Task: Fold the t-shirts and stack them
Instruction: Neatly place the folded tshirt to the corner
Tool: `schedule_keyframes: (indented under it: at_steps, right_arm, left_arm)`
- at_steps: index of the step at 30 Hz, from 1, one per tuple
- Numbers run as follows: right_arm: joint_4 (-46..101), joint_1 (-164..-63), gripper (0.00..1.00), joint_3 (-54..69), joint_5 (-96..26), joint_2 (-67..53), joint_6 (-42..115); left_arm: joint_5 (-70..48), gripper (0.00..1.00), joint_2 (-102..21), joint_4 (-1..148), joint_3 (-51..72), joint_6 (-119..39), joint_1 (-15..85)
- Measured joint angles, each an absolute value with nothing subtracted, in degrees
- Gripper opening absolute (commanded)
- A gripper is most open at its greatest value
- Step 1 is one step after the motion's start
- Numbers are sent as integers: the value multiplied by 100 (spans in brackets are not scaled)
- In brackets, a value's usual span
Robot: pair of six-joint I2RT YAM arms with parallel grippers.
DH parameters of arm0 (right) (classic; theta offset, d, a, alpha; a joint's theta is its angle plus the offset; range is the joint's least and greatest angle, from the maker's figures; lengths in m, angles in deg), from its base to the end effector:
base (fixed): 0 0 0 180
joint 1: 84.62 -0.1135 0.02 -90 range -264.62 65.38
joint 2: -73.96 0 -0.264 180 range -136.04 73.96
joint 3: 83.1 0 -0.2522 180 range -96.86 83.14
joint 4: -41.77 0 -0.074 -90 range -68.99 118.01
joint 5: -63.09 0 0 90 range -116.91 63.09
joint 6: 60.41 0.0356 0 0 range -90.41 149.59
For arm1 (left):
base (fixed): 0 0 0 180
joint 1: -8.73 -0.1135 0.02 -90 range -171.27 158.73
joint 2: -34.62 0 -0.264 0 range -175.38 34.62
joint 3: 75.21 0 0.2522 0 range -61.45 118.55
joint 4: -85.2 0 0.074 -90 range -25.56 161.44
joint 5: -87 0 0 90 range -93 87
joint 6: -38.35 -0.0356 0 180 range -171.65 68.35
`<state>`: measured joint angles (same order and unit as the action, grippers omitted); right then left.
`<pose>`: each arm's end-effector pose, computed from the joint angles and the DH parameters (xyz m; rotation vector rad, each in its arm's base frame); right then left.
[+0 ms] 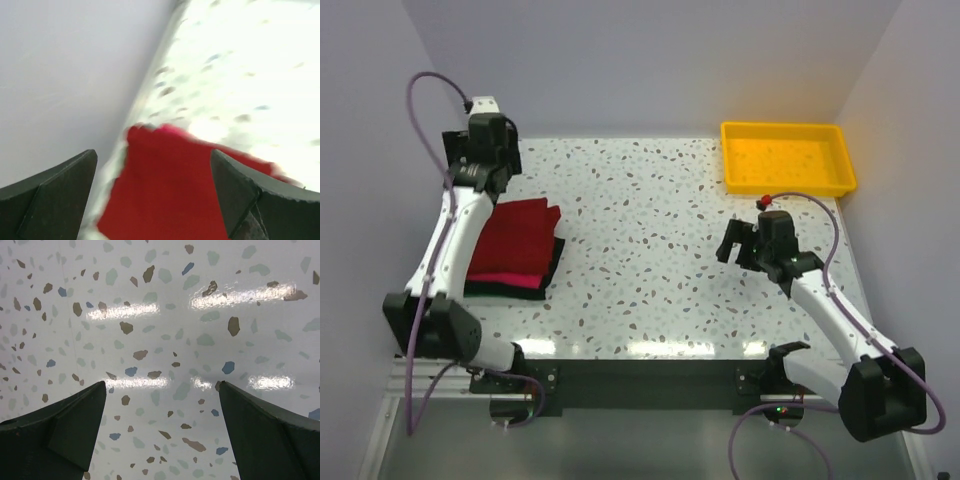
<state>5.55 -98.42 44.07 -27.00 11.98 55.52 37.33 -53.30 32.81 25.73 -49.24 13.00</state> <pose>0.2155 0.0530 0.2285 0.2516 2.3751 0.3349 0.3351 -0.0019 0.3700 -0.3351 2.1337 0.7215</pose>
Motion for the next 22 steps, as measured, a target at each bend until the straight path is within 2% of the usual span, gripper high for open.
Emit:
schedule_keyframes:
  at_steps: [1, 3, 5, 7, 9, 14, 19, 22]
  right_arm:
    - [542, -9842, 99, 4407, -2648, 1325, 5554]
    - [534, -9842, 99, 4407, -2541, 1609, 5554]
    - [531, -9842, 99, 4407, -2408, 1865, 5563]
    - [531, -9842, 99, 4407, -2268, 2048, 5578]
    - [531, -9842, 99, 4407, -2148, 2201, 5605]
    - [590, -9842, 99, 4562, -1914, 2534, 5670]
    - [621, -9842, 99, 4785, -1739, 2615, 5707]
    - [630, -9842, 99, 4932, -1708, 2630, 5703]
  left_arm:
    - [3139, 100, -4941, 3541, 2389, -4639, 1322]
    - [2005, 100, -3684, 4686, 1226, -4069, 1442]
    - [1272, 100, -2382, 5606, -85, -3558, 1810]
    - [776, 100, -1750, 6220, -750, -3131, 2334]
    - [571, 100, -1822, 6741, -1005, -2867, 2841]
    - [722, 100, -3053, 7621, -1681, -2570, 4382]
    - [975, 100, -3267, 8104, -2758, -2399, 4636]
    - [1231, 100, -3171, 8216, -2920, -2353, 4625]
